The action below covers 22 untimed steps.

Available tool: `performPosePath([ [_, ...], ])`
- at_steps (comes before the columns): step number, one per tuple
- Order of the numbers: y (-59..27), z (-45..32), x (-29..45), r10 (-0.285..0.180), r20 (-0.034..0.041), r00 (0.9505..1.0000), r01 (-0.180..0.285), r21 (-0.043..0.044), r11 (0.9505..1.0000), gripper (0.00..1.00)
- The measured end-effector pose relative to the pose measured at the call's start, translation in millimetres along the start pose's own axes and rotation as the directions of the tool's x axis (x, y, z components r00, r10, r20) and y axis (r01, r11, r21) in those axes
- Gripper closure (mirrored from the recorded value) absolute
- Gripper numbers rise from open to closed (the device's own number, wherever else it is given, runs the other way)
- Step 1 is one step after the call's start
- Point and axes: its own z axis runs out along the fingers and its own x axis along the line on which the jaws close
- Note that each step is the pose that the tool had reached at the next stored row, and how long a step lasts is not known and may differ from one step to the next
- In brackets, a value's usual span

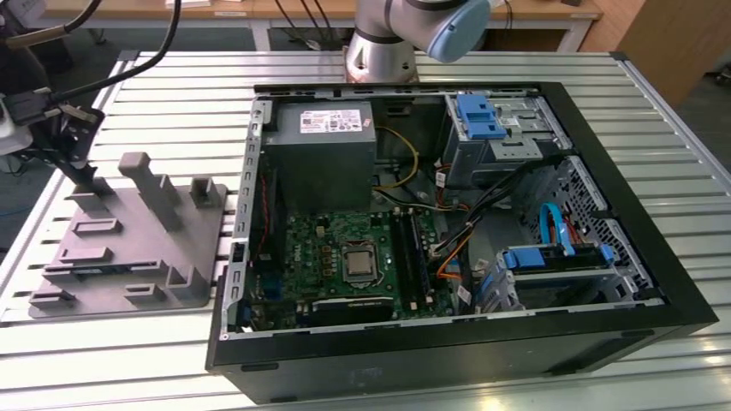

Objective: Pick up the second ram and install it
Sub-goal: 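Reach for the second ram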

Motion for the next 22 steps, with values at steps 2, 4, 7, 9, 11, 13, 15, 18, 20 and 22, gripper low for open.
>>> performPosePath([
  [2,-0.7,3.2,0.2,0.0,0.0001,1.0,0.0,0.0,1.0,0.9],
  [4,-1.5,6.0,0.3,0.0,0.0,1.0,0.0,0.0001,1.0,0.9],
  [7,-2.9,10.2,0.7,0.0,-0.0001,1.0,0.0,-0.0001,1.0,0.9],
  [9,-3.7,12.9,0.9,0.0,0.0001,1.0,0.0,-0.0001,1.0,0.9],
  [11,-4.6,15.4,1.1,0.0,0.0,1.0,0.0,0.0,1.0,0.9],
  [13,-5.6,18.4,1.3,0.0,0.0,1.0,0.0,-0.0001,1.0,0.9],
  [15,-7.1,21.6,1.8,0.0,0.0,1.0,0.0,0.0,1.0,0.9],
  [18,-11.4,25.7,2.8,0.0,-0.0001,1.0,0.0,0.0001,1.0,0.9],
  [20,-15.2,28.2,3.5,0.0,0.0,1.0,0.0,0.0,1.0,0.9],
  [22,-18.4,30.7,3.8,0.0,0.0,1.0,0.0,0.0,1.0,0.9],
])
